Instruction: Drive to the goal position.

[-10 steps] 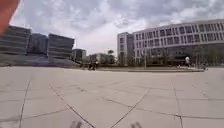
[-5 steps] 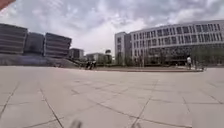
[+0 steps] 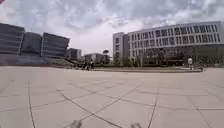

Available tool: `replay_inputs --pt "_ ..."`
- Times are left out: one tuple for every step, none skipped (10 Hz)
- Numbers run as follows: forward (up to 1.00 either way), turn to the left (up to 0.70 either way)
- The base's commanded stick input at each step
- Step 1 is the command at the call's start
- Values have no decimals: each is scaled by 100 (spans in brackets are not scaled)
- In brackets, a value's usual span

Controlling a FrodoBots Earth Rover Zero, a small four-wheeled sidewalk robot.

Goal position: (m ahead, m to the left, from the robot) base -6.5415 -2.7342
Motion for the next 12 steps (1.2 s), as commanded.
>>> replay_inputs --pt "69 10" --pt "69 10" --pt "69 10" --pt "69 10" --pt "69 10" --pt "69 10" --pt "69 10" --pt "69 10" --pt "69 10" --pt "69 10" --pt "69 10" --pt "69 10"
